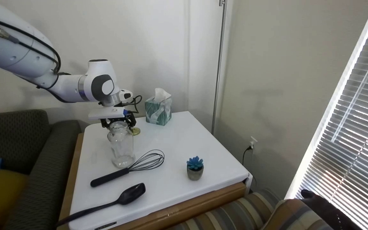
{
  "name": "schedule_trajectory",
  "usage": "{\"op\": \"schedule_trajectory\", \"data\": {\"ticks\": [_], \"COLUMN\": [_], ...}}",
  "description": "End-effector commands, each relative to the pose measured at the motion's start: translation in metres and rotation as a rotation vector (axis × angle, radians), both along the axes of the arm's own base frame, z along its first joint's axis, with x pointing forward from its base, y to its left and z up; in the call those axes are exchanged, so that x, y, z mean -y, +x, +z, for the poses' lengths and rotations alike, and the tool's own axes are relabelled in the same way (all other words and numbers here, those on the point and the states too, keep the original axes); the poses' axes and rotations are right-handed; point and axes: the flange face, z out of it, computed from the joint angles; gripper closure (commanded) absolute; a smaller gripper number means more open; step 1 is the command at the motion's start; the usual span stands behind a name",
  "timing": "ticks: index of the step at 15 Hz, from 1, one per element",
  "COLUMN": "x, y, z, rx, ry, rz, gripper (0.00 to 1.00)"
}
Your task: Move the lid forward.
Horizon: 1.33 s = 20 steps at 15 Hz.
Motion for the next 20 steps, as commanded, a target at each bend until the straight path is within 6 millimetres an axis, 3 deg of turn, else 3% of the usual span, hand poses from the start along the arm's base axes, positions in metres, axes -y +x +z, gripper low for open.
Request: {"op": "schedule_trajectory", "data": {"ticks": [1,11,20], "x": [-0.001,0.009,0.01], "y": [-0.002,0.027,0.032], "z": [0.0,0.022,0.004], "rx": [0.002,0.103,0.117], "ry": [0.005,0.022,0.022], "rz": [0.003,-0.018,-0.013], "gripper": [0.0,0.0,0.0]}}
